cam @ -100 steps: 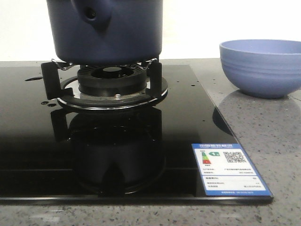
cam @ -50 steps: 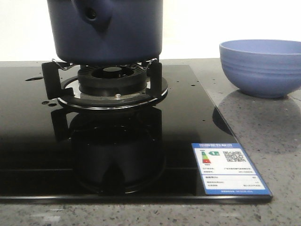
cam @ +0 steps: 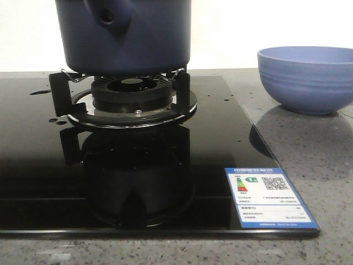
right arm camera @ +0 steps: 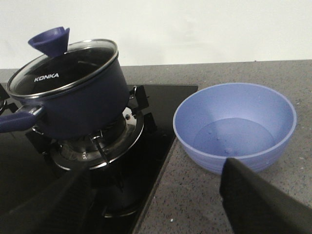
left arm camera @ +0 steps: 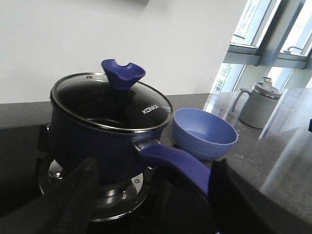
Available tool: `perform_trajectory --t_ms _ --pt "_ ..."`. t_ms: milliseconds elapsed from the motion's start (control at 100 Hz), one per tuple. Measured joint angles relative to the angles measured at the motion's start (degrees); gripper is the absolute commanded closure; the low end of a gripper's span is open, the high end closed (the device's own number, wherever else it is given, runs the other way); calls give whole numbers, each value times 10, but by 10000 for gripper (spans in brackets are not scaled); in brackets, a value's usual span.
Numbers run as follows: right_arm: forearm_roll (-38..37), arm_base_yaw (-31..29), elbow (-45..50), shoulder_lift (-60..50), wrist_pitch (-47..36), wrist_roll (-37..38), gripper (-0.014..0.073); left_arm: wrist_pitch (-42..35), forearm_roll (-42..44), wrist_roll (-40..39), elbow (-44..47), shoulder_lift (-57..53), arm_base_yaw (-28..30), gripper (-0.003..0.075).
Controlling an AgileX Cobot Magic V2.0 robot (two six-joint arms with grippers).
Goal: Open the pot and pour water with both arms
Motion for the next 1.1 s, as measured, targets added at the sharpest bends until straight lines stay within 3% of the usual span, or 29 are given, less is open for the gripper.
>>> perform_trajectory --t_ms 140,280,590,1100 --pt "0 0 -4 12 -11 -10 144 -4 -85 122 -16 48 0 302" --pt "1 0 -19 47 -2 -18 144 -15 -113 193 -51 116 0 300" --pt "1 0 -40 92 0 -23 144 -17 -121 242 -144 294 0 218" --pt "1 0 -40 95 0 -26 144 17 -179 314 -271 484 -2 216"
